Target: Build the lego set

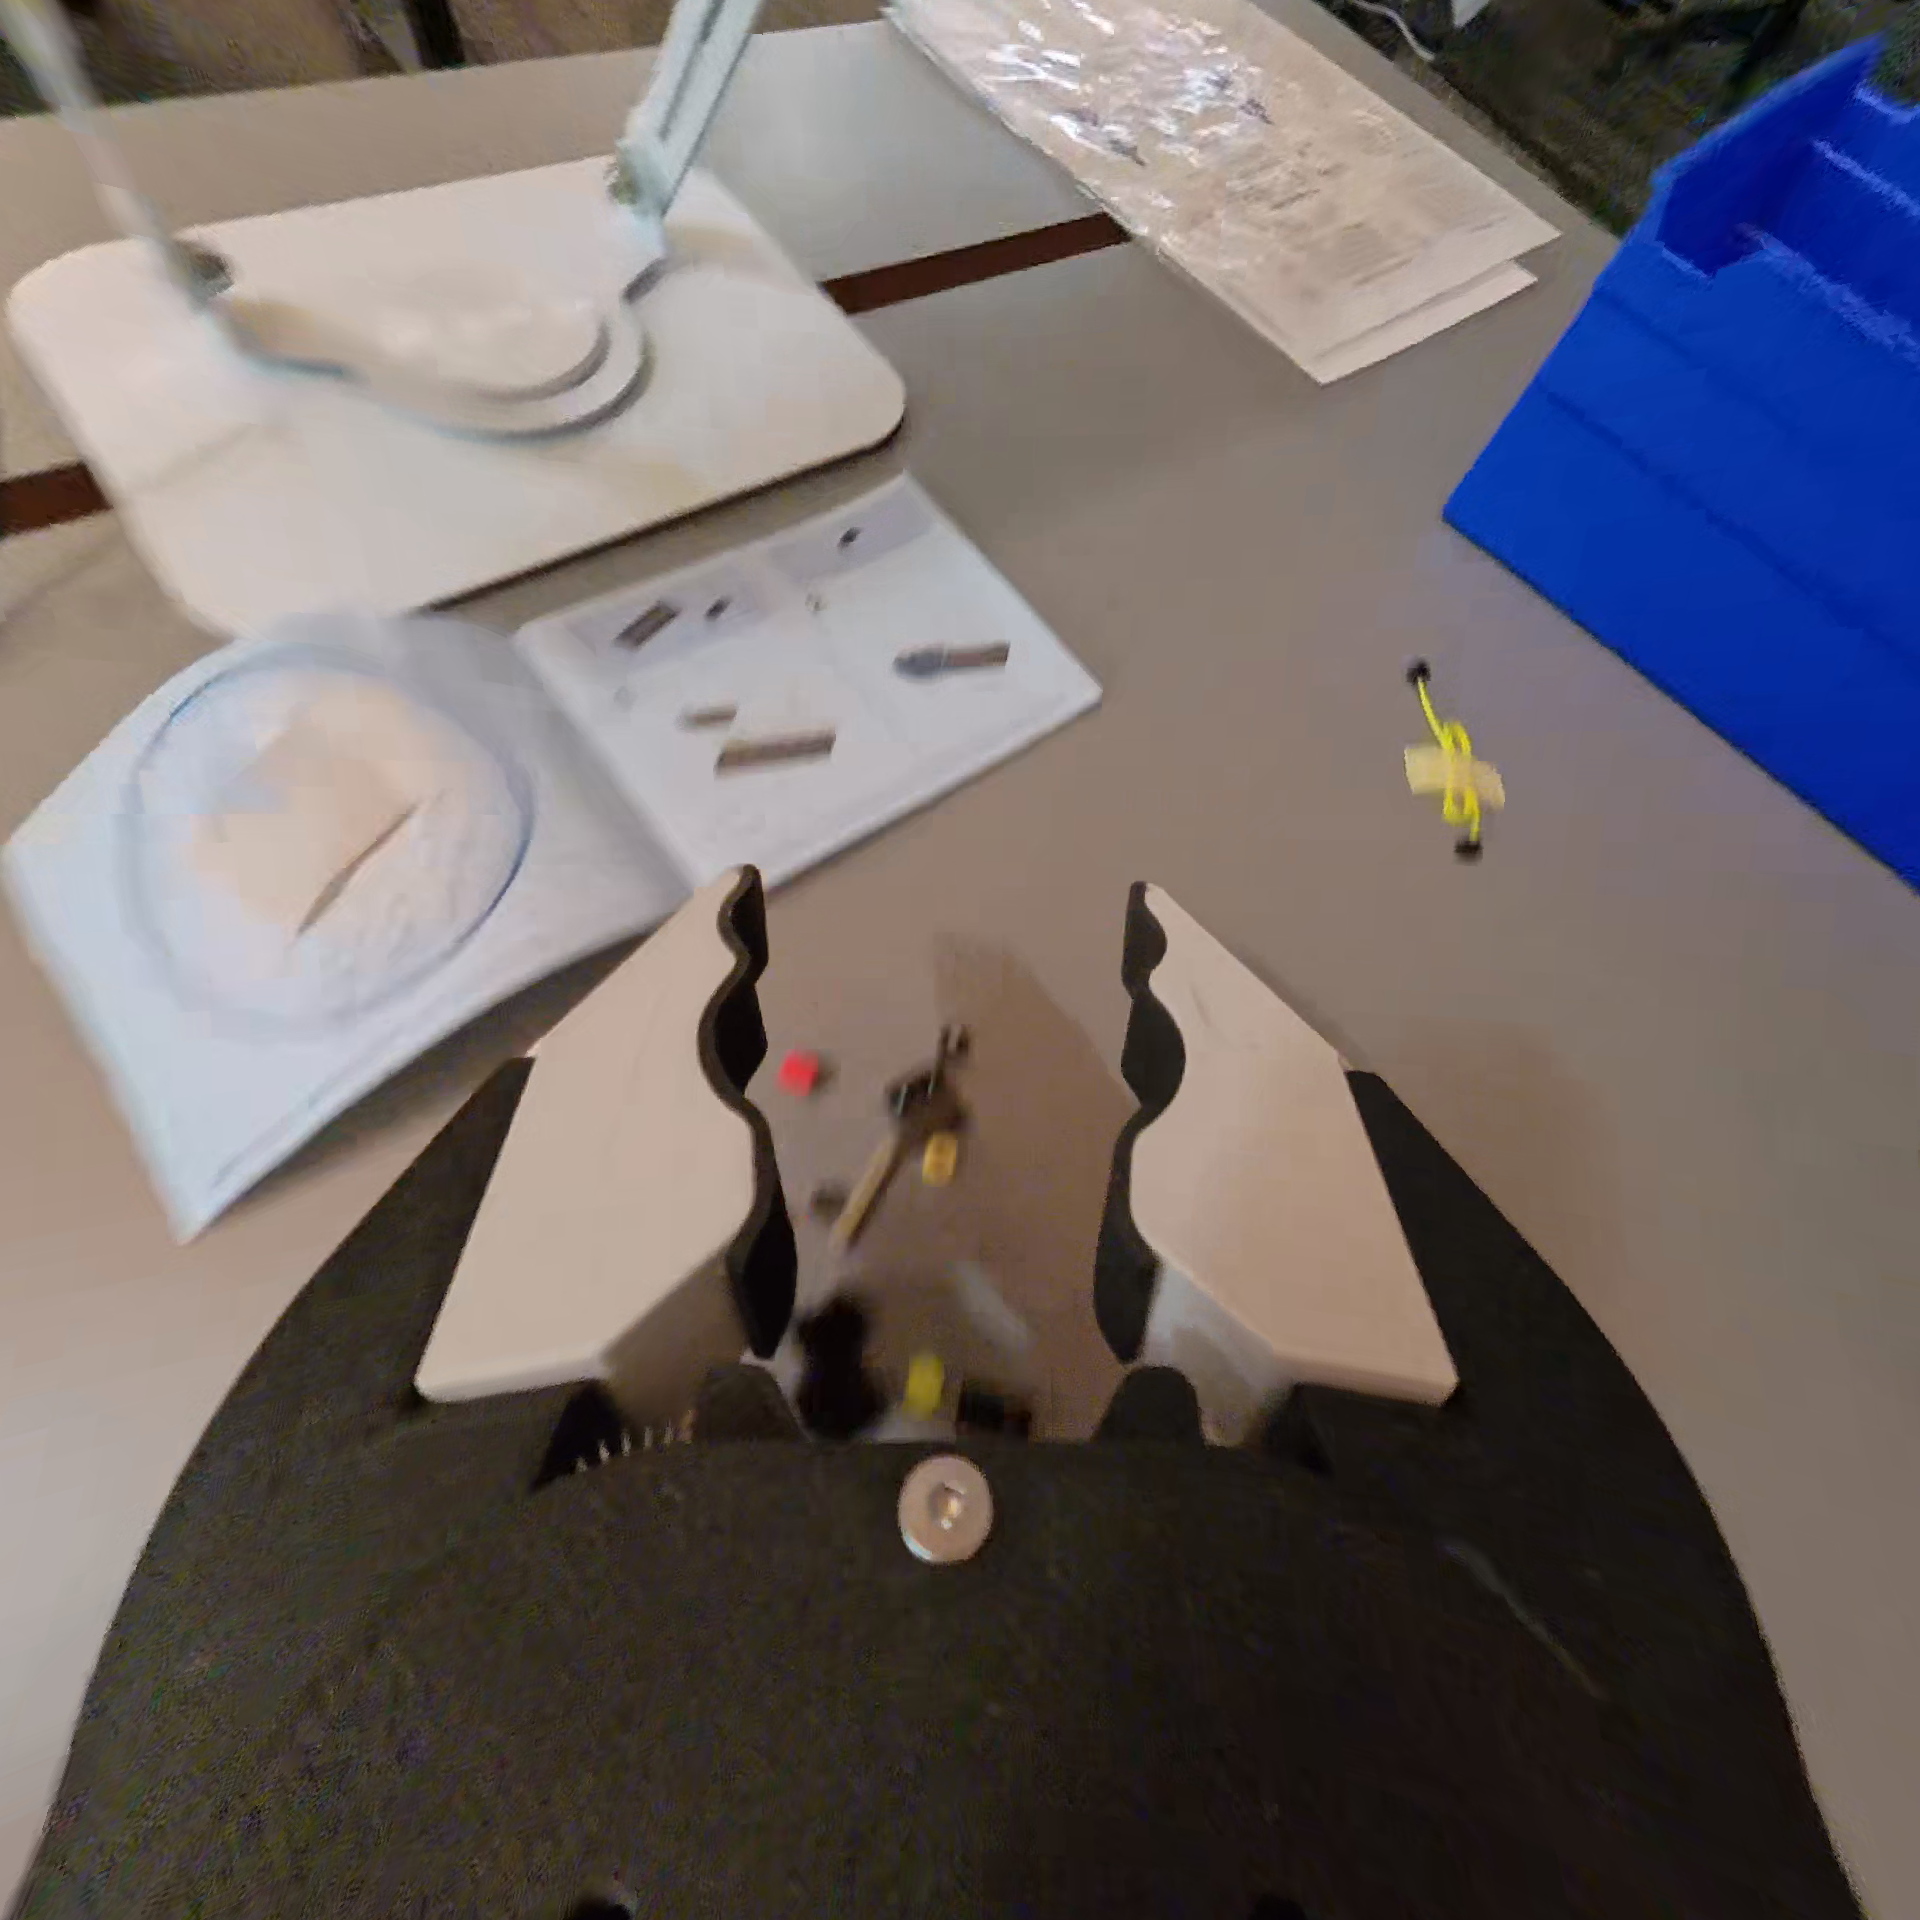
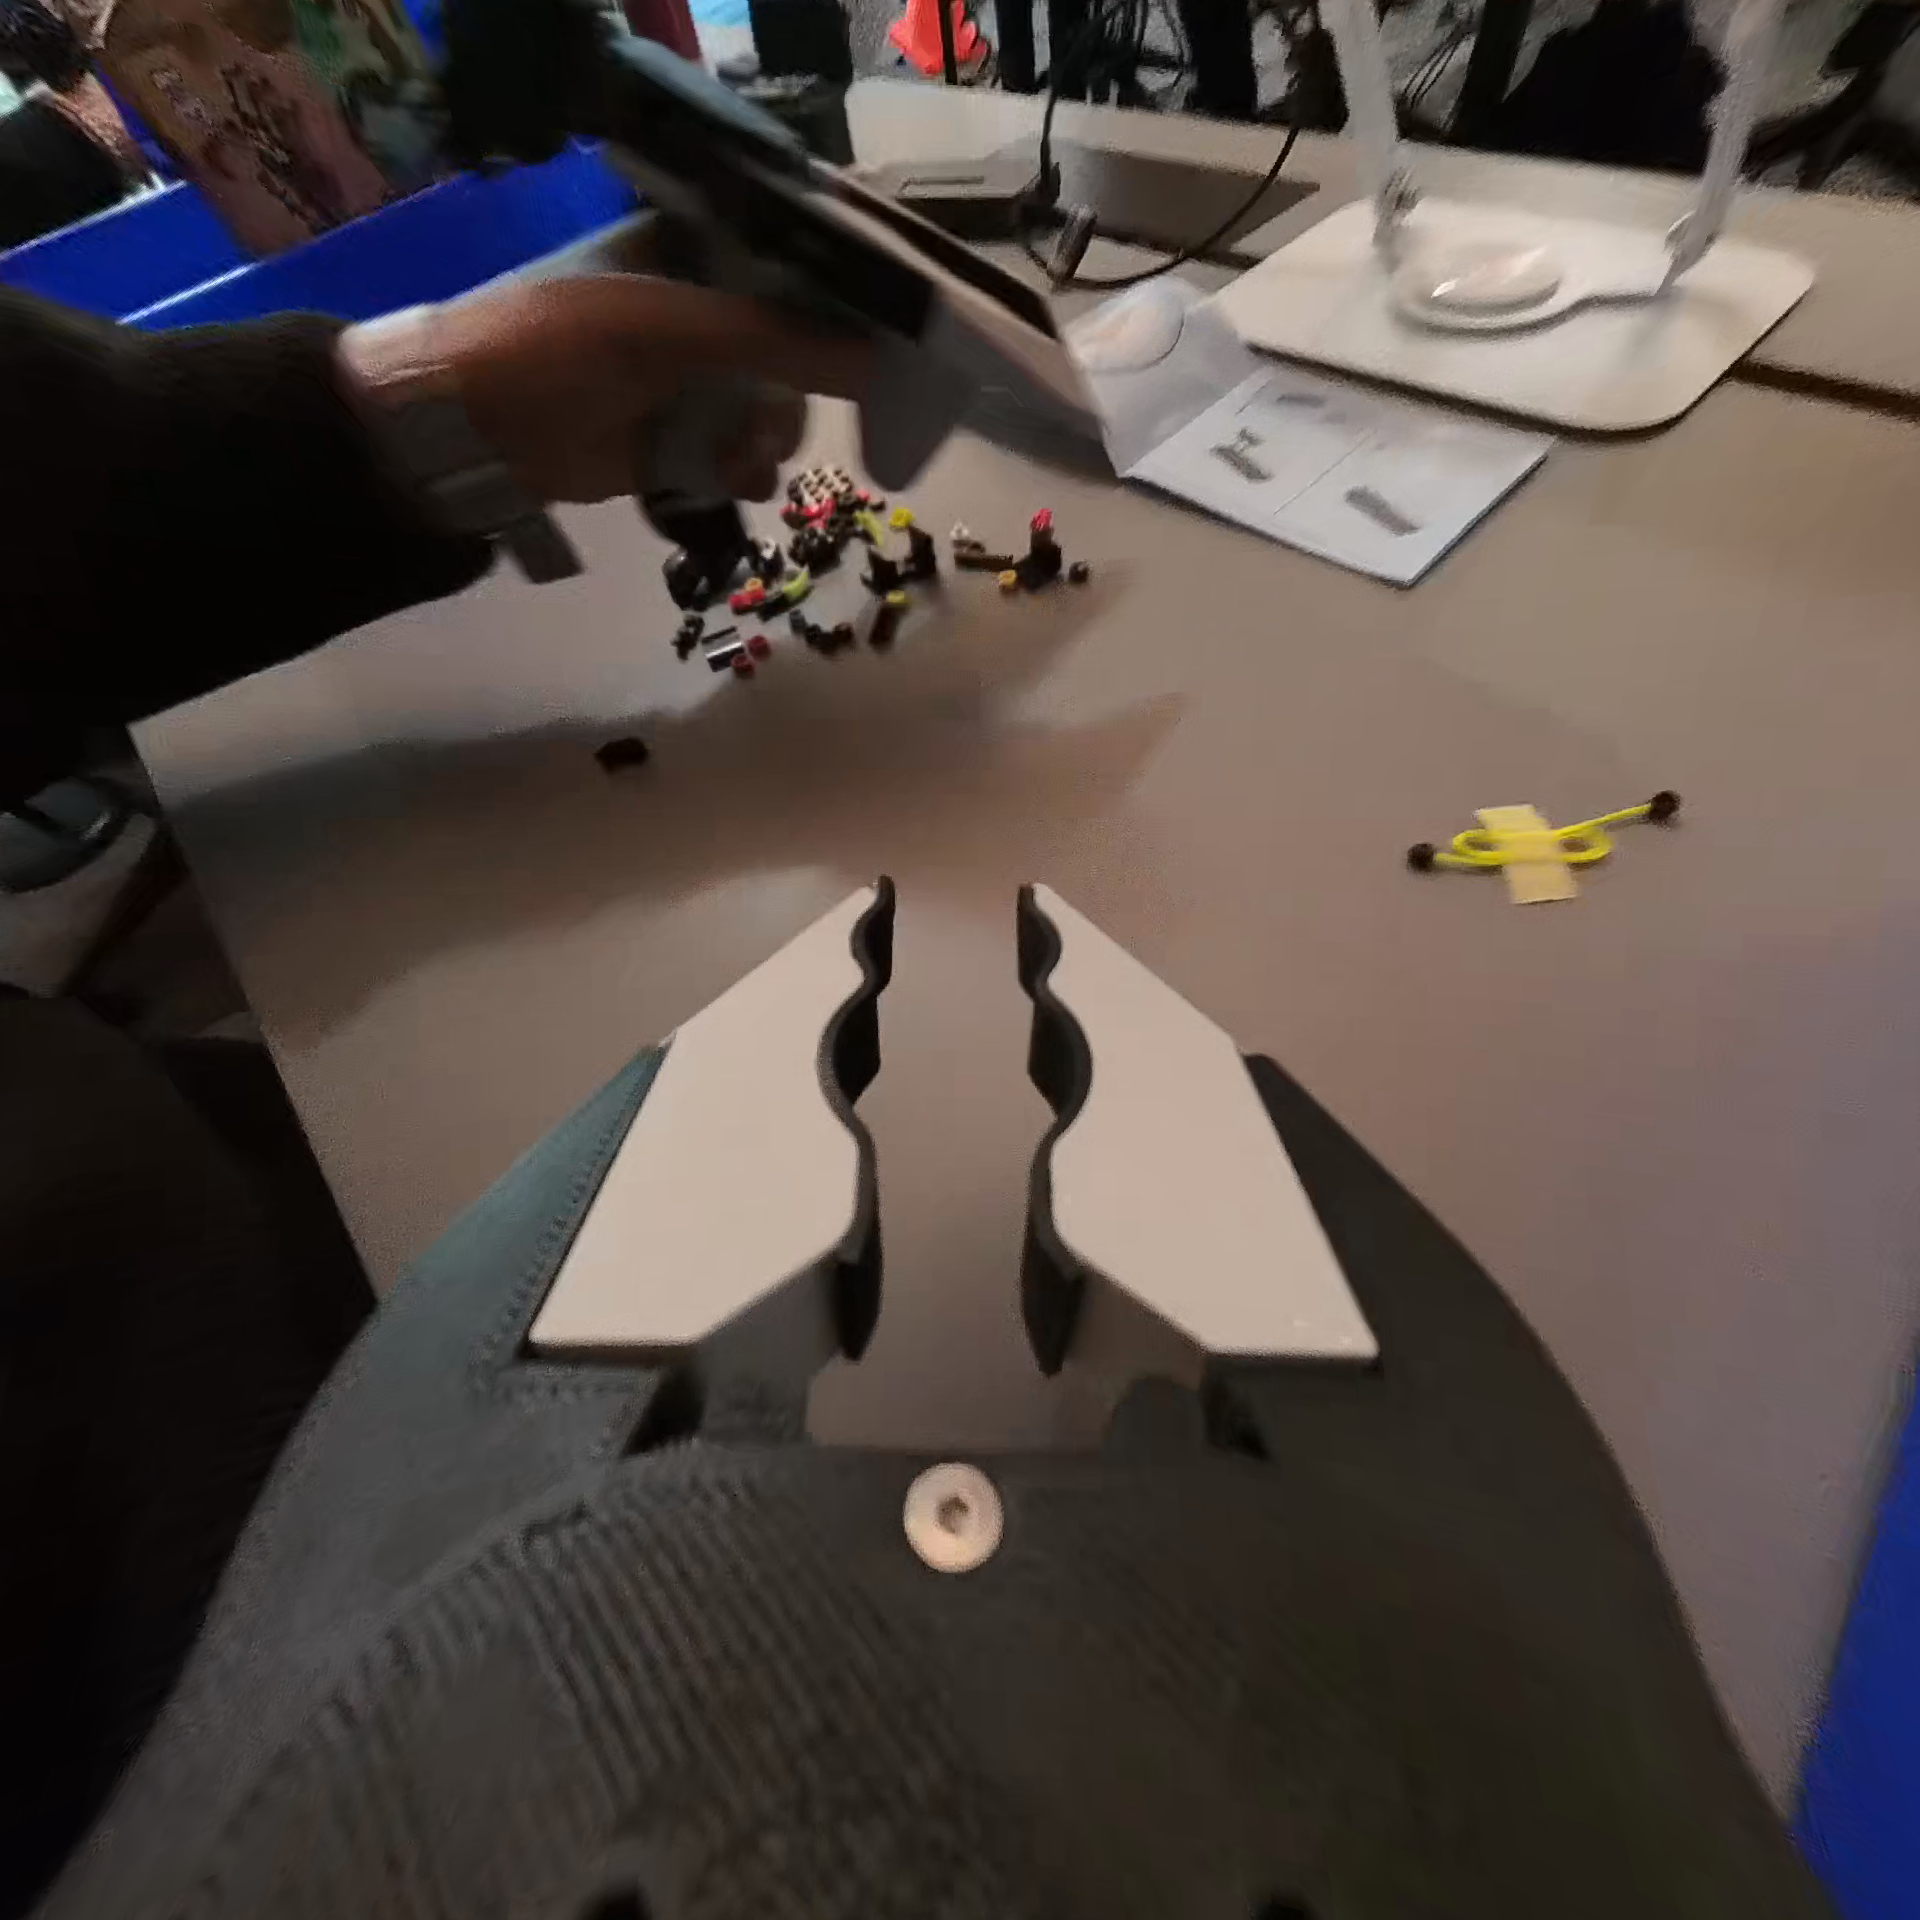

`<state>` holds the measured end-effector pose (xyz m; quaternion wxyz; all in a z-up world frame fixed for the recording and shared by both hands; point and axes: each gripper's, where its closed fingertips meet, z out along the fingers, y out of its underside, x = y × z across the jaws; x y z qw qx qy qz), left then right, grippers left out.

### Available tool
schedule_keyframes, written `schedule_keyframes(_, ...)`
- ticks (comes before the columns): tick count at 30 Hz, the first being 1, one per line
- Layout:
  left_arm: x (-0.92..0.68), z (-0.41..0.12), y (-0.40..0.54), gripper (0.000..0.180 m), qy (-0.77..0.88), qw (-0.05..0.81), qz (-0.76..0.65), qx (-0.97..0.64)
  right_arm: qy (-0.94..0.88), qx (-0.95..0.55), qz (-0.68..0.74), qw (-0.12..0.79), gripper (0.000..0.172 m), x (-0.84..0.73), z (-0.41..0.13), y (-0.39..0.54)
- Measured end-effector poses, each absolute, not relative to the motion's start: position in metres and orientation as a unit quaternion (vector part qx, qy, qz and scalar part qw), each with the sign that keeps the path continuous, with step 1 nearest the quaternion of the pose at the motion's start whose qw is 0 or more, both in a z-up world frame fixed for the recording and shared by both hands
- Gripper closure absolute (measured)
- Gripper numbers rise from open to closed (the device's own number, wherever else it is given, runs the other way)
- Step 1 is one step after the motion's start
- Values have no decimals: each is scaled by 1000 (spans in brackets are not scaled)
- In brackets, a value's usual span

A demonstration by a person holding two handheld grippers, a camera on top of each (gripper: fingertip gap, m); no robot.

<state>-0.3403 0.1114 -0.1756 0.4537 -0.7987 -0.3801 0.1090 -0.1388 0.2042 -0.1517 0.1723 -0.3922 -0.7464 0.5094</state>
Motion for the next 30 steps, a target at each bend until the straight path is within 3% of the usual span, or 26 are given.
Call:
schedule_keyframes(7,-404,-229,182,106,-360,328,136,-863,-729,-404,543,102,142,-133,-152,205)
schedule_keyframes(13,-408,-235,181,131,-372,340,127,-854,-717,-425,546,86,140,-134,-158,215)
schedule_keyframes(19,-405,-234,182,180,-384,363,79,-846,-716,-432,543,72,140,-135,-163,214)
schedule_keyframes(23,-405,-230,182,180,-402,378,73,-831,-720,-433,539,69,140,-136,-165,212)
schedule_keyframes(27,-400,-222,191,96,-376,393,76,-836,-719,-435,539,67,141,-136,-166,213)
schedule_keyframes(28,-400,-224,192,86,-368,385,81,-842,-718,-435,539,65,141,-136,-166,213)
schedule_keyframes(30,-403,-231,190,90,-367,361,102,-851,-716,-437,541,61,141,-136,-166,213)
